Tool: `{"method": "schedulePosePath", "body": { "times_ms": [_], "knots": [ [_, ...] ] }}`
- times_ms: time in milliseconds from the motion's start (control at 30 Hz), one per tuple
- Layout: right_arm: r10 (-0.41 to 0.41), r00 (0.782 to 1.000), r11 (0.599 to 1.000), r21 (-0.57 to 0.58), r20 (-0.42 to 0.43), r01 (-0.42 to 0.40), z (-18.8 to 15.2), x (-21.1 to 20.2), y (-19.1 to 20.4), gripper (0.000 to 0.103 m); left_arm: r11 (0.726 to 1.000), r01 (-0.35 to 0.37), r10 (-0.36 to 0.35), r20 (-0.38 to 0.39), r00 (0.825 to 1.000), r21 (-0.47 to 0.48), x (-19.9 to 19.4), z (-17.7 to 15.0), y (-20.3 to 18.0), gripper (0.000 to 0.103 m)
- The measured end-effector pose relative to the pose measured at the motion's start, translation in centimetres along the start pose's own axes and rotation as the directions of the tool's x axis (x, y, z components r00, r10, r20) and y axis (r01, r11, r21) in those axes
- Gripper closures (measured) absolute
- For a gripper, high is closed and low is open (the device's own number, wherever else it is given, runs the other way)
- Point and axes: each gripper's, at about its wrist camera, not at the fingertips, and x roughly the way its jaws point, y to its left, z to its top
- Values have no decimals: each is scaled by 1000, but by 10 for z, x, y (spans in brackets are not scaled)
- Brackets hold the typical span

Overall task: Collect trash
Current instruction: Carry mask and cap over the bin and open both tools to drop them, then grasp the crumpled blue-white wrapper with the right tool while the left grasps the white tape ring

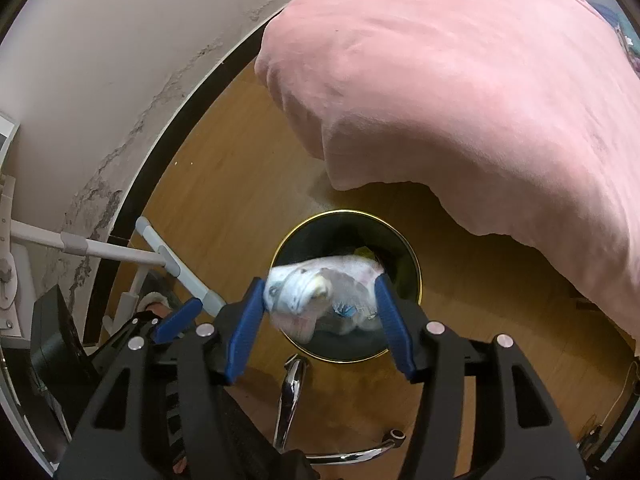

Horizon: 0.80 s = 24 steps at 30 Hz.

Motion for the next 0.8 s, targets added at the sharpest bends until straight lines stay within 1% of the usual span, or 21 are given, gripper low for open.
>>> {"method": "schedulePosePath", "body": {
  "times_ms": [67, 233, 367, 467, 533, 567, 600, 633, 667, 700, 733, 767, 800],
  "knots": [
    [1, 1000, 1000, -1, 0, -1, 0, 0, 0, 48, 1000, 0, 0, 0, 1000, -3, 0, 0, 1, 50],
    [2, 1000, 1000, -13, 2, -2, 1, 1, 2, 43, 1000, -2, 2, 4, 1000, -5, -2, -1, 1, 48],
    [1, 1000, 1000, -18, 9, -1, 1, 1, 3, 36, 1000, -7, 7, 9, 1000, -10, -3, -1, 2, 47],
    [-8, 999, 1000, -22, 37, 9, 1, -3, 4, 30, 1000, -26, 26, 25, 999, 3, -11, 1, -3, 41],
    [-24, 997, 999, -34, 75, 27, 2, -12, 5, 29, 998, -46, 44, 45, 998, 40, -30, 3, -11, 24],
    [-36, 993, 998, -37, 112, 40, 3, -21, 6, 27, 996, -56, 52, 65, 997, 63, -42, 3, -15, 21],
    [-48, 986, 998, -35, 157, 55, 3, -32, 5, 24, 992, -77, 66, 113, 991, 100, -64, 4, -22, 15],
    [-59, 980, 997, -31, 188, 66, 4, -40, 4, 22, 989, -90, 74, 136, 988, 116, -76, 5, -25, 12],
    [-72, 970, 997, -21, 234, 79, 3, -54, 5, 21, 986, -99, 78, 160, 984, 130, -92, 6, -28, 11],
    [-75, 958, 996, -15, 277, 82, 2, -67, 7, 20, 983, -100, 70, 194, 978, 151, -120, 7, -31, 11],
    [-73, 949, 997, -9, 308, 80, 0, -78, 10, 19, 982, -103, 69, 208, 976, 158, -137, 9, -32, 11],
    [-55, 940, 998, -8, 337, 61, -2, -91, 15, 19, 980, -112, 75, 220, 973, 163, -153, 9, -31, 11],
    [-11, 933, 1000, -22, 360, 21, -5, -103, 25, 19, 976, -136, 91, 248, 965, 172, -180, 7, -29, 10]
  ]
}}
